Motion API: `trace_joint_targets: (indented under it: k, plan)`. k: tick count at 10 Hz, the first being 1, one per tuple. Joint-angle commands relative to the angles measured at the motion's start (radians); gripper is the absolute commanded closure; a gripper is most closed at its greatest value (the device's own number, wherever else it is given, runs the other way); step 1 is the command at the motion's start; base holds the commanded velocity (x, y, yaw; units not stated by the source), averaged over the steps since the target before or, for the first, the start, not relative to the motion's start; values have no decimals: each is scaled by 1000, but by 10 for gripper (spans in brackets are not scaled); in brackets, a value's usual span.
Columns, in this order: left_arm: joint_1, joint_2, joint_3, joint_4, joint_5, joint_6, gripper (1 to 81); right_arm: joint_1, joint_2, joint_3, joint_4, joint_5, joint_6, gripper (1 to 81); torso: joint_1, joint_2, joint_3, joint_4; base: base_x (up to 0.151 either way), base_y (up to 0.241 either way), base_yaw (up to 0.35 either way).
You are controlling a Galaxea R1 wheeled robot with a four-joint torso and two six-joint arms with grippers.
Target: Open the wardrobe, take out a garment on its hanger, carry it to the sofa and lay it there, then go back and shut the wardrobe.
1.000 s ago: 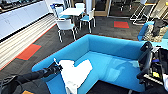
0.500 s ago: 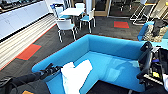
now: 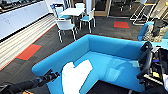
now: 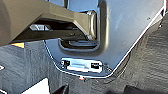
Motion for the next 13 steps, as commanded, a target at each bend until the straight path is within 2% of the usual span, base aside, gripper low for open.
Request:
trace_joint_targets:
  k: [1, 2, 4, 5, 6, 8, 10, 12, 13]
  plan:
    - [54, -28, 198, 243, 20, 12, 811, -11, 5, 7, -3, -77, -1, 10, 0, 0, 0, 0, 0, 0, 0]
    - [88, -35, 211, 272, 9, 11, 811, -11, 5, 5, -5, -77, -1, 10, 0, 0, 0, 0, 0, 0, 0]
    - [102, -61, 229, 265, -60, 4, 811, -11, 5, 5, -8, -77, -1, 10, 0, 0, 0, 0, 0, 0, 0]
    - [101, -61, 226, 263, -64, 1, 811, -14, 5, 5, -8, -77, -1, 10, 0, 0, 0, 0, 0, 0, 0]
    - [102, -55, 226, 266, -60, 3, 10, -14, 5, 5, -8, -75, -1, 10, 0, 0, 0, 0, 0, 0, 0]
    - [134, -57, 232, 286, -61, 7, 10, -12, 9, 5, -6, -77, 0, 10, -1, 0, 0, 0, 0, 0, 0]
    - [241, -66, 267, 388, -60, 7, 10, -11, 11, 1, 0, -75, 0, 10, 0, 0, 0, 0, 0, 0, 0]
    - [399, -57, 268, 532, -60, 7, 10, -2, 16, -4, -2, -75, 2, 10, -1, 0, 0, 0, 0, 0, 0]
    - [476, -48, 257, 611, -60, 9, 10, 1, 17, -6, -3, -75, 0, 10, -1, 0, 58, 0, 0, 0, 0]
